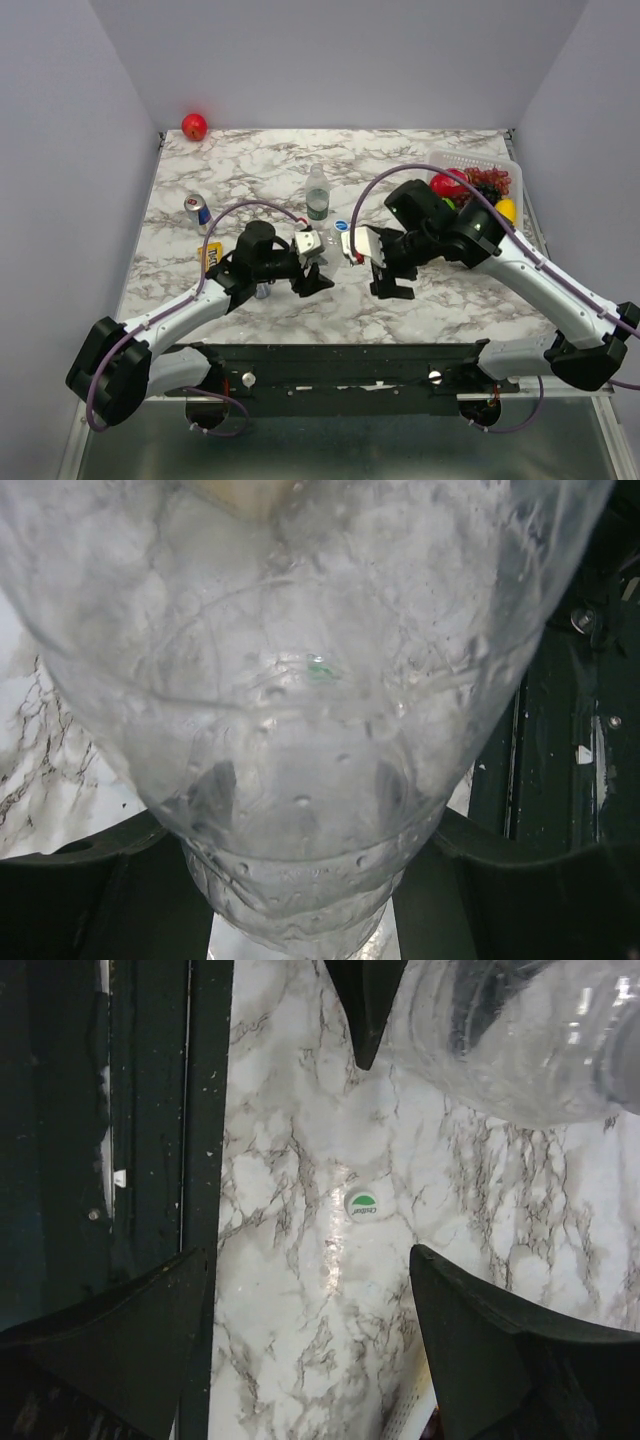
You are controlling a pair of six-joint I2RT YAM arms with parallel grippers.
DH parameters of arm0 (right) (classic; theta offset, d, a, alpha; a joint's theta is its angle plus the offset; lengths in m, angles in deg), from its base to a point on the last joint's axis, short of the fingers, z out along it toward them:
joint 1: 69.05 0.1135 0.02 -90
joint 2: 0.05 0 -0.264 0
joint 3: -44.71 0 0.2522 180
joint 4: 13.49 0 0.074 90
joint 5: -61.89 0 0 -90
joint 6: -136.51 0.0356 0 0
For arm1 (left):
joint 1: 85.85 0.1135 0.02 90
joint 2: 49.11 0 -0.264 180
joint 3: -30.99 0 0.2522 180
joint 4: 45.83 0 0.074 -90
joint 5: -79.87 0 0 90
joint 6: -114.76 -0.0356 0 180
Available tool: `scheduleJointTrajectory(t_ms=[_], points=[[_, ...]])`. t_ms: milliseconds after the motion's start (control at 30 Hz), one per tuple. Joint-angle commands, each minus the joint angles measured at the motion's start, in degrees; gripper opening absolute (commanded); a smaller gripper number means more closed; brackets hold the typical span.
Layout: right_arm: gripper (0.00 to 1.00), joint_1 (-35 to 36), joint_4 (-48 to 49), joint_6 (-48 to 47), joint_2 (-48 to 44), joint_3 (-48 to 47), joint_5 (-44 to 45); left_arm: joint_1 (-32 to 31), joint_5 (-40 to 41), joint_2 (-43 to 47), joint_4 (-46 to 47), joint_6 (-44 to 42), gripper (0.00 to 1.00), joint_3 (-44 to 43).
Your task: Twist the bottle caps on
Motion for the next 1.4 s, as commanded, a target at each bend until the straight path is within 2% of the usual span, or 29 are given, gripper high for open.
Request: scheduleJointTrajectory(t_ms=[0, 167, 367, 600, 1000, 1367], points=[[0.89, -1.68, 1.2, 0.5, 0.07, -8.9, -0.5, 0.0, -1.09, -0.53, -6.17, -5.43, 0.0, -2.68], [0.95, -1.59, 8.06, -3.99, 1.13, -11.12, -4.52, -0.09, -1.63, -2.55, -12.07, -12.9, 0.0, -4.62], [0.98, -1.15, 15.27, -3.99, 2.61, -7.77, -11.12, -0.09, -1.89, -3.17, -13.84, -13.71, 0.0, -6.82], [0.98, -0.71, 16.77, -6.01, 5.52, -8.04, -10.61, -0.09, -2.77, -3.17, -15.16, -14.06, 0.0, -7.96], [0.97, -0.8, 15.62, -4.96, 2.97, -2.77, -5.42, 2.28, -3.3, -3.34, -7.17, -2.47, 0.0, -6.64], [0.97, -0.89, 13.34, 2.59, 1.74, -0.04, -1.03, 3.51, -3.21, -2.9, -1.72, 3.07, 0.0, -6.55]])
